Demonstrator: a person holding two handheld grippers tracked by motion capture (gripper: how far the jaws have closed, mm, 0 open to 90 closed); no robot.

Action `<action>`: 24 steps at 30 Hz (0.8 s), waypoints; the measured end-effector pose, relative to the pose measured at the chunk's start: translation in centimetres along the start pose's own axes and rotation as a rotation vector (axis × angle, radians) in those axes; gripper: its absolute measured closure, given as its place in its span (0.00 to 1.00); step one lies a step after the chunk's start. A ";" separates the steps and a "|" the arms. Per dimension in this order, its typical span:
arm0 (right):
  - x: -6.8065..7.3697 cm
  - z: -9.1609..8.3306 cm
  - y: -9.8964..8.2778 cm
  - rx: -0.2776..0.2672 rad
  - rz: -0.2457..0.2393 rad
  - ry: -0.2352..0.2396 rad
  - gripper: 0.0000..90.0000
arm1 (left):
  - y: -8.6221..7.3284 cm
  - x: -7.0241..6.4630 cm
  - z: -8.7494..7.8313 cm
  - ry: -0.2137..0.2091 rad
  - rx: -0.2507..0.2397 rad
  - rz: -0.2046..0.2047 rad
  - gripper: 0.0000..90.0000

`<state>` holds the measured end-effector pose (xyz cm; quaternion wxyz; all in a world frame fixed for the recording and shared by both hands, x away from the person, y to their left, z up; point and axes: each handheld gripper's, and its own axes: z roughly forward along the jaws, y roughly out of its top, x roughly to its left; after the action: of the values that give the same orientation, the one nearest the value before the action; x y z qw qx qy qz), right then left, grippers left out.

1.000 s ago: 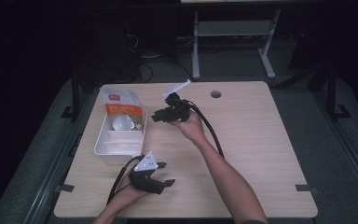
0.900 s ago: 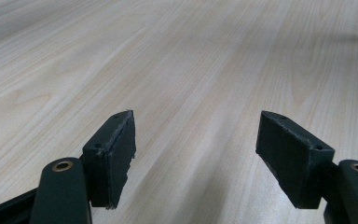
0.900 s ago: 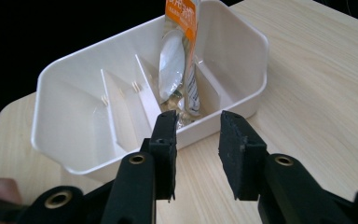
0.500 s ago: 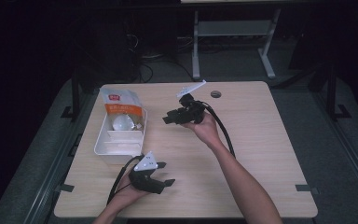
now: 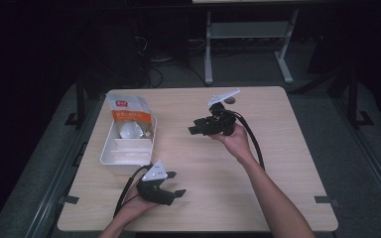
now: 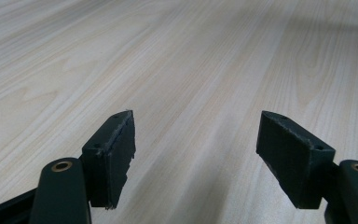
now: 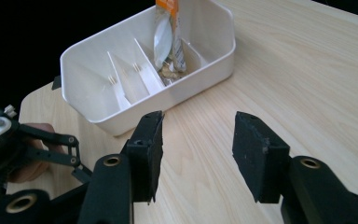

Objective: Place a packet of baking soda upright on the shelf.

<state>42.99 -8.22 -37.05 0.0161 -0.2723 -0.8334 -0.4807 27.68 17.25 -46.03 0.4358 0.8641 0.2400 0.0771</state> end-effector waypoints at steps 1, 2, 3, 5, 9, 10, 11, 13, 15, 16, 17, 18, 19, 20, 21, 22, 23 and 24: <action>0.0 -0.3 -0.2 0.000 0.005 -0.001 0.57 | 0.0 0.0 0.0 0.000 0.000 -0.002 0.31; -0.1 -0.5 -0.4 -0.005 0.007 -0.005 0.56 | 0.0 0.0 0.0 0.001 0.000 -0.002 0.31; -0.1 -0.7 -0.6 -0.008 0.009 -0.009 0.55 | 0.0 0.0 0.0 0.001 0.000 -0.003 0.31; -0.2 -1.2 -1.0 -0.009 0.010 -0.019 0.54 | 0.0 0.0 0.0 0.001 0.000 -0.004 0.31; -0.3 -2.1 -1.7 -0.011 0.024 -0.027 0.53 | 0.0 0.0 0.0 0.002 -0.001 -0.006 0.30; -0.3 -2.3 -1.9 -0.013 0.026 -0.030 0.52 | 0.0 0.0 0.0 0.002 -0.002 -0.007 0.30; -0.3 -2.5 -2.0 -0.017 0.029 -0.033 0.51 | 0.0 0.0 0.0 0.002 -0.002 -0.007 0.30; -0.4 -2.8 -2.4 -0.019 0.034 -0.036 0.51 | 0.0 0.0 0.0 0.003 -0.003 -0.010 0.30; -0.4 -3.2 -2.8 -0.018 0.039 -0.043 0.50 | 0.0 0.0 0.0 0.003 -0.003 -0.009 0.30; -0.5 -3.3 -3.0 -0.017 0.042 -0.043 0.50 | 0.0 0.0 0.0 0.003 -0.002 -0.010 0.30; -0.5 -3.4 -3.2 -0.013 0.046 -0.043 0.50 | 0.0 0.1 0.0 0.004 -0.005 -0.013 0.30; -0.6 -3.6 -3.4 -0.014 0.045 -0.044 0.50 | 0.0 0.1 0.0 0.005 -0.005 -0.015 0.30; -0.6 -3.8 -3.6 -0.016 0.048 -0.049 0.50 | 0.0 0.1 0.0 0.006 -0.007 -0.018 0.30; -0.7 -4.0 -3.8 -0.016 0.050 -0.051 0.49 | 0.0 0.1 -0.1 0.006 -0.008 -0.020 0.29; -0.7 -4.1 -4.0 -0.018 0.057 -0.052 0.49 | 0.0 0.2 -0.1 0.006 -0.007 -0.021 0.29; -0.7 -4.3 -4.1 -0.021 0.055 -0.054 0.49 | 0.0 0.2 -0.1 0.007 -0.008 -0.021 0.29; -0.8 -4.4 -4.3 -0.022 0.060 -0.056 0.49 | 0.0 0.2 0.0 0.008 -0.008 -0.021 0.29; -0.8 -4.6 -4.5 -0.021 0.065 -0.058 0.48 | 0.0 0.1 0.0 0.008 -0.009 -0.023 0.29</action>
<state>40.48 -14.05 -38.34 0.0046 -0.3130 -0.8193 -0.4804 27.79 17.35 -46.06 0.4395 0.8590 0.2513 0.0765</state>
